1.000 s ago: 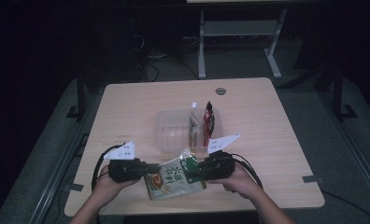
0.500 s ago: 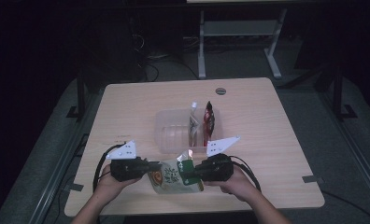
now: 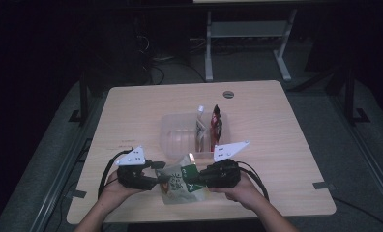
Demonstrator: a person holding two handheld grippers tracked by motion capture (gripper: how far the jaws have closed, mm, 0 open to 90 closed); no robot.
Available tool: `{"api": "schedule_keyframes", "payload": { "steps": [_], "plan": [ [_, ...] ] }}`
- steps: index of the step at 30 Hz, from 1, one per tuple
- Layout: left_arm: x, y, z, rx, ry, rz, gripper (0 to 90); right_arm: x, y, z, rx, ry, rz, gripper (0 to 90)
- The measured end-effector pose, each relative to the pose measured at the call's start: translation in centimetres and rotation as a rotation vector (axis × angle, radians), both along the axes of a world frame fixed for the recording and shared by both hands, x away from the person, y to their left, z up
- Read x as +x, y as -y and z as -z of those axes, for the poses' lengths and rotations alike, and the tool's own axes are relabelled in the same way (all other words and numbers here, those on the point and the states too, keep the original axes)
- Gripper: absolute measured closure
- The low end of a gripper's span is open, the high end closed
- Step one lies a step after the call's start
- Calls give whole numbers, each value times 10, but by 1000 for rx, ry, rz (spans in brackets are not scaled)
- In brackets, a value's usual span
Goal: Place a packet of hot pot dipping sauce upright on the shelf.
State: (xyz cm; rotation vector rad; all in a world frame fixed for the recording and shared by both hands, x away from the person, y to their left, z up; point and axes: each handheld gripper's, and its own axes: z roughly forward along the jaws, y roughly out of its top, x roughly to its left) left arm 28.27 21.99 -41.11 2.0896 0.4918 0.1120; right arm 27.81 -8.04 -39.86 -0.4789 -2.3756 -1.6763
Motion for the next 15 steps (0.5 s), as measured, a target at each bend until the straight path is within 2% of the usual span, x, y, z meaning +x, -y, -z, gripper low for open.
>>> {"api": "schedule_keyframes", "payload": {
  "steps": [3, 6, 15],
  "plan": [
    [1, 1, 1, -8, -7, -3, 377, 1, -1, -2, 23, 0, -1, 898],
    [1, 2, 1, -8, -14, 6, 367, 0, -3, -3, 36, -2, -7, 898],
    [-1, 1, 1, 1, -8, 12, 279, -1, 1, -11, 48, 15, 13, 898]
  ]
}}
